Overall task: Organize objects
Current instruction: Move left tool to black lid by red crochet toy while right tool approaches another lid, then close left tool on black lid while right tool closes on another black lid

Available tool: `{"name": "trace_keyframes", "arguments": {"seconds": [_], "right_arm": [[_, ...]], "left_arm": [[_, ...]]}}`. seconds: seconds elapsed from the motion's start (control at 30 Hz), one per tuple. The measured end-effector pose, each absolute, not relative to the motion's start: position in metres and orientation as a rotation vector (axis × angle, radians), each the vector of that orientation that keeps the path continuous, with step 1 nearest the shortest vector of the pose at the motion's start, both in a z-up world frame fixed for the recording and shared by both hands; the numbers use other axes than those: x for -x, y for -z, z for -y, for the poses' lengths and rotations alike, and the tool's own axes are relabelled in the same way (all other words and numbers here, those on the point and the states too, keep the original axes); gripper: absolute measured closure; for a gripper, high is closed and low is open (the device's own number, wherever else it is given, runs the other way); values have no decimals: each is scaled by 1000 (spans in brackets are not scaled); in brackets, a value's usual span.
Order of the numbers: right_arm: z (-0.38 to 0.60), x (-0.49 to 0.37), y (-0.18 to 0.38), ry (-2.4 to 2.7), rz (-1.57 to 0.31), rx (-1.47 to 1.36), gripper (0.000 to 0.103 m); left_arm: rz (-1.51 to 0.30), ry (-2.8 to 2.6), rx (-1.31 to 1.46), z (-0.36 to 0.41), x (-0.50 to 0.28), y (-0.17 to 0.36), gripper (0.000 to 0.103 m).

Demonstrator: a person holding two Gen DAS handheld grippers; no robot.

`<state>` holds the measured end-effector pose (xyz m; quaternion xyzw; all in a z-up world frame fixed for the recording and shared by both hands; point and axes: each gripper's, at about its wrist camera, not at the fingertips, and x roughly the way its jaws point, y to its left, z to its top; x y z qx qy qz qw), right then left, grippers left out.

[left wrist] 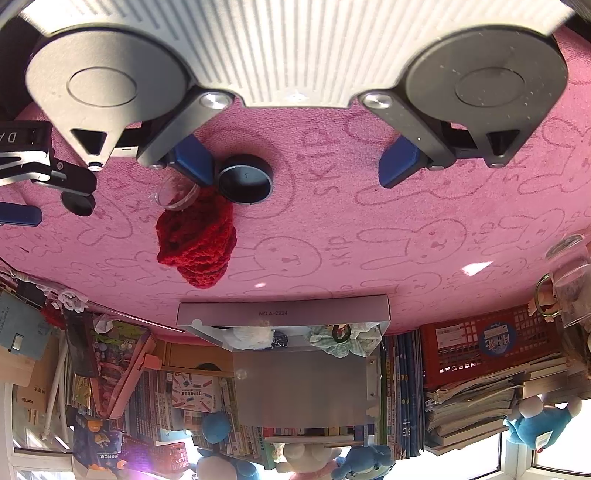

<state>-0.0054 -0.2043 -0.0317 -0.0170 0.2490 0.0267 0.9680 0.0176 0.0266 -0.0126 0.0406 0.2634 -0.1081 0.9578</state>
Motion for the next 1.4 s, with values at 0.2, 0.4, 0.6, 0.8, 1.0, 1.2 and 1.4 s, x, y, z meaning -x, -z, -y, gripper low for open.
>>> {"name": "trace_keyframes", "arguments": {"seconds": [0.2,0.4,0.6,0.8,1.0,1.2,1.4], "right_arm": [[201,8,27,-67,-520,40,7],[192,17,23,-132,-511,58,35],[185,19,21,-189,-515,69,47],[183,16,19,-210,-522,60,58],[184,14,18,-206,-522,51,62],[185,11,19,-184,-520,40,57],[184,9,20,-182,-520,41,56]], "left_arm": [[-533,243,-65,-28,-13,10,12],[-522,262,-60,-25,-10,7,35],[-525,288,-31,-26,-10,5,47],[-527,295,-25,-25,-10,4,55],[-516,283,-16,-27,-11,2,60],[-526,280,-16,-27,-11,2,60],[-521,277,-60,-22,-11,5,60]]}}
